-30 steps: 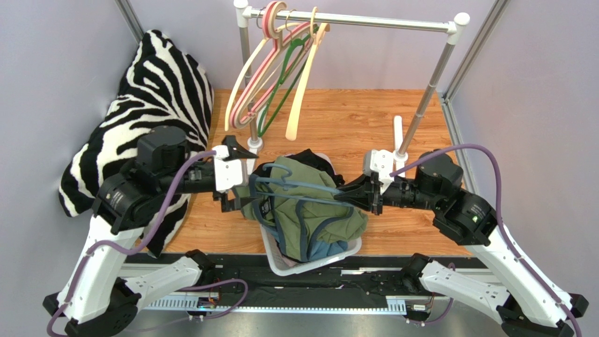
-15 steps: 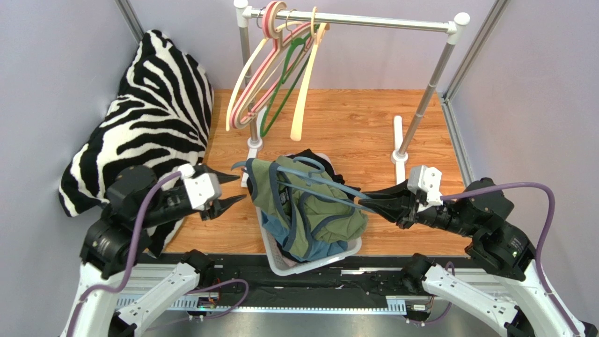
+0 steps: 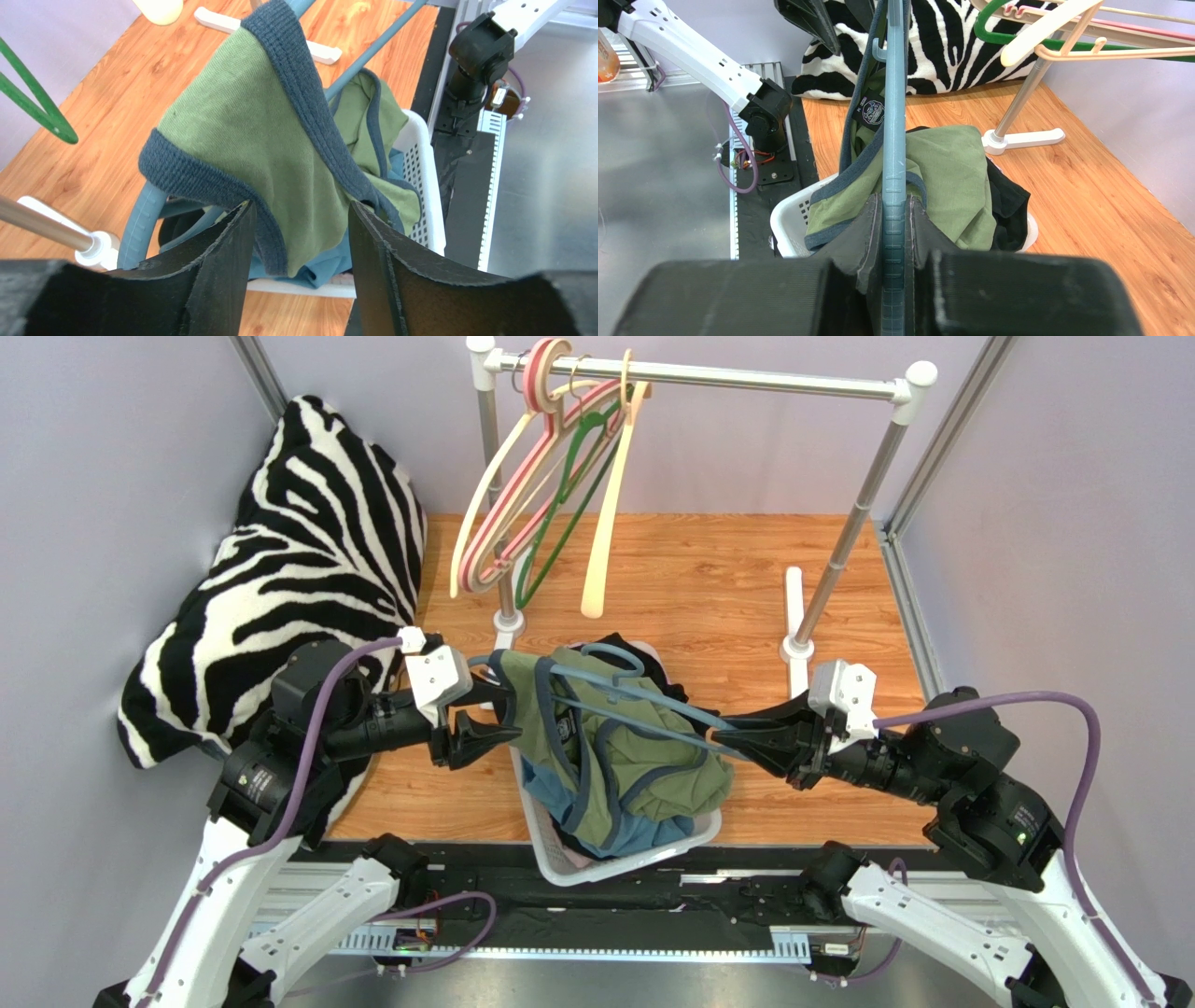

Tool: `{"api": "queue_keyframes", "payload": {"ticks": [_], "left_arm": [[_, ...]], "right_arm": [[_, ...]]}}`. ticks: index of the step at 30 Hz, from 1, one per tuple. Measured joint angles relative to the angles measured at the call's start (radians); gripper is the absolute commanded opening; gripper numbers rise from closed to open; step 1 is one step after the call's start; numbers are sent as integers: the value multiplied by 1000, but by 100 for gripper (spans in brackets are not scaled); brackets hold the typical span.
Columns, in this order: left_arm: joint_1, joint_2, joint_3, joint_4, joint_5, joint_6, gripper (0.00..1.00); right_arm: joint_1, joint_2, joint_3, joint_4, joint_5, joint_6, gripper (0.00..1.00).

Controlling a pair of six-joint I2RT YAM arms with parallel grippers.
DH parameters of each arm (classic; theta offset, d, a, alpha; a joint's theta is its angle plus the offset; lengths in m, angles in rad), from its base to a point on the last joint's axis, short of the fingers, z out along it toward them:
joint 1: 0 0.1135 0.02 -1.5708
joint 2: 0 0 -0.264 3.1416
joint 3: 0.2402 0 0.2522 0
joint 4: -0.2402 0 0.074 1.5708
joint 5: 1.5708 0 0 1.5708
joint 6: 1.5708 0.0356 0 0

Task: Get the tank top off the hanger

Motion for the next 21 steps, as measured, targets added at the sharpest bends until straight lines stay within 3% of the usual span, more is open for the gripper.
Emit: {"api": "queue_keyframes", "payload": {"ticks": [4,7,8,11,21], "left_arm": [[0,28,-2,51,11,-29,52],[0,49,-2,74,11,-40,32],[0,51,-2,77,11,-44,15],[4,55,-3,90,11,-55,0],[55,-11,-1,112,33,-62,0]], "right_arm": [[0,0,0,13,-5,9,0],[0,0,0,14,-10,16,0],[0,-1,0,14,-11,16,0],[0,-3,0,14,-11,20,0],[0,-18,28,-63,17,18,0]]}}
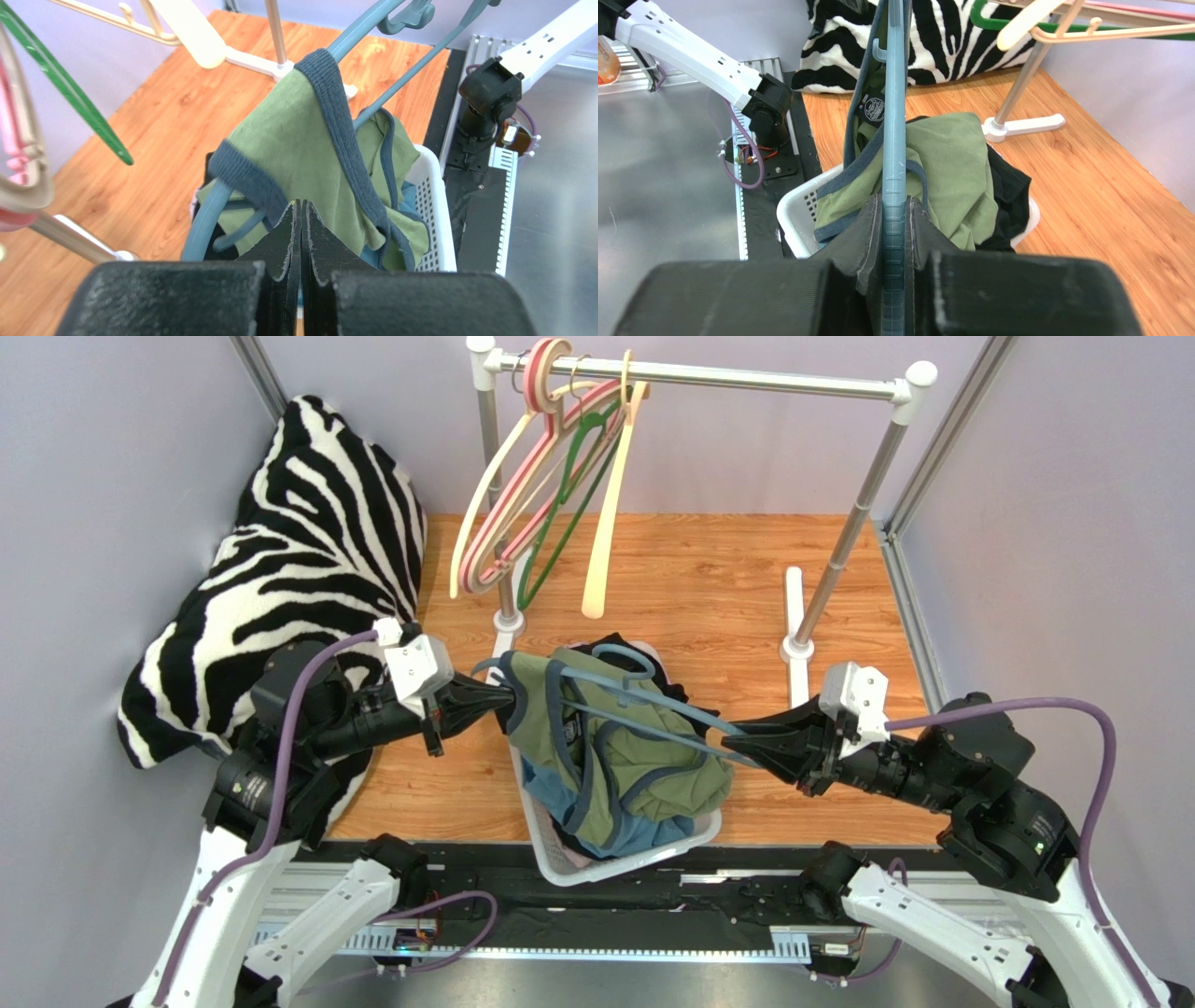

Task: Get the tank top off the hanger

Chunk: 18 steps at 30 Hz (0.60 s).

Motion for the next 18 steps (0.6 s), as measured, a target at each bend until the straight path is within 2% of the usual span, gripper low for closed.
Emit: {"api": "queue_keyframes", "payload": {"ticks": [2,3,4,6,7,10,13,18], "left_arm": [[11,-17,8,1,1,0,0],[17,-27,10,3,2,0,7],[20,-36,10,1,4,0,27],[24,-47,7,4,18,-2,49],[24,-54,-5,11,31,-14,67],[24,-68,-77,24,73,-50,80],[24,-59,-163,24,97,-83,88],[24,-20,-226,51,114,-118,94]], "right_arm": [[0,-8,16,-27,14,-1,0],[0,-19,23,-41,23,-1,0],[0,-30,26,-49,29,-1,0],[0,-51,31,-63,40,-2,0],[0,-63,34,-68,45,-2,0],[0,-74,45,-74,50,-2,0],[0,-71,48,-75,50,-1,0],[0,-71,48,-73,47,1,0]]}}
